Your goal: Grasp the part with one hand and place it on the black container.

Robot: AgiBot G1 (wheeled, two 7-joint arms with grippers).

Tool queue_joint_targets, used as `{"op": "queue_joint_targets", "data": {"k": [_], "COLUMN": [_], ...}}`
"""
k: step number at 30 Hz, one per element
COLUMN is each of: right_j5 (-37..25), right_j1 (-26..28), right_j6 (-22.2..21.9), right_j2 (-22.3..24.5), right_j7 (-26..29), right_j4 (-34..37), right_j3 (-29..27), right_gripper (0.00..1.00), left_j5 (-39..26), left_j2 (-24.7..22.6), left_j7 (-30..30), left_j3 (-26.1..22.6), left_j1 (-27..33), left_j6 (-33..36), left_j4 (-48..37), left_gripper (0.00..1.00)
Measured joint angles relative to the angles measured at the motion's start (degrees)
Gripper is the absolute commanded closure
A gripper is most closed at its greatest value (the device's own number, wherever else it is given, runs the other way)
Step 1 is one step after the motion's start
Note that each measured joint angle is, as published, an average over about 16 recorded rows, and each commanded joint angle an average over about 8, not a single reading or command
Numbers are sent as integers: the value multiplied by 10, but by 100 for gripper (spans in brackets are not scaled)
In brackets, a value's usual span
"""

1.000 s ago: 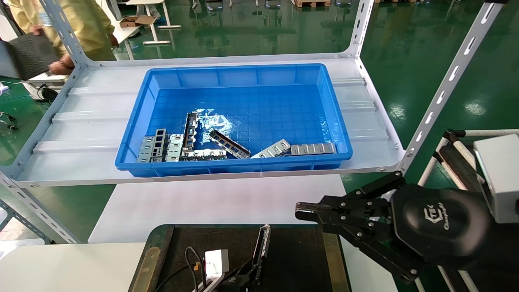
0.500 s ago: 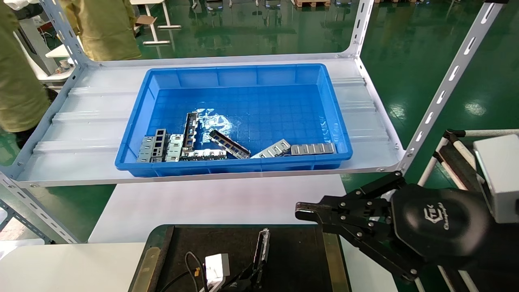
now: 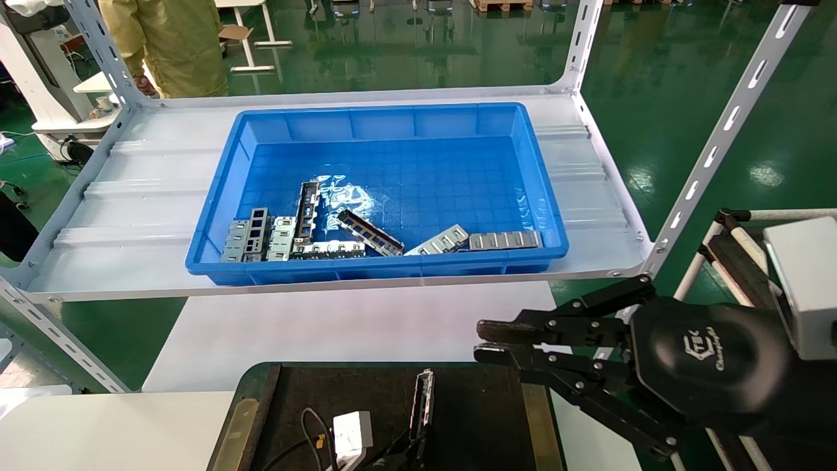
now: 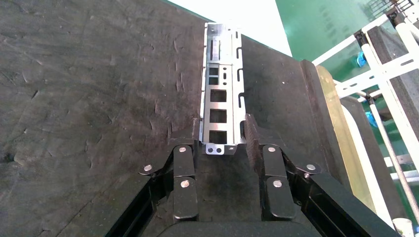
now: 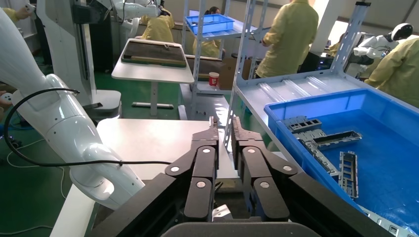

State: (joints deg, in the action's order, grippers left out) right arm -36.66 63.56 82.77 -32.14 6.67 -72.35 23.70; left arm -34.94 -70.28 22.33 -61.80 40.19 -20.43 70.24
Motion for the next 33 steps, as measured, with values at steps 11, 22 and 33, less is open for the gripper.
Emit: {"op": "queue_joint_targets", "data": {"k": [11,22,33], "right_j5": [0,0,0], "right_j1": [0,0,0], "right_j6": [0,0,0], "right_j2": [0,0,0], "right_j7": [0,0,0], "right_j4": [0,0,0], "right_j3": [0,0,0], "right_gripper": [0,0,0], "left_j5": [9,-14,-51], "left_j2": [3,32,90], "left_j7": [-2,-14,-38], "left_j3": [-4,-1,8], "left_j1": [6,23,57], "left_j6": [3,46,186], "left_j4": [6,18,1], "left_gripper": [0,0,0]}}
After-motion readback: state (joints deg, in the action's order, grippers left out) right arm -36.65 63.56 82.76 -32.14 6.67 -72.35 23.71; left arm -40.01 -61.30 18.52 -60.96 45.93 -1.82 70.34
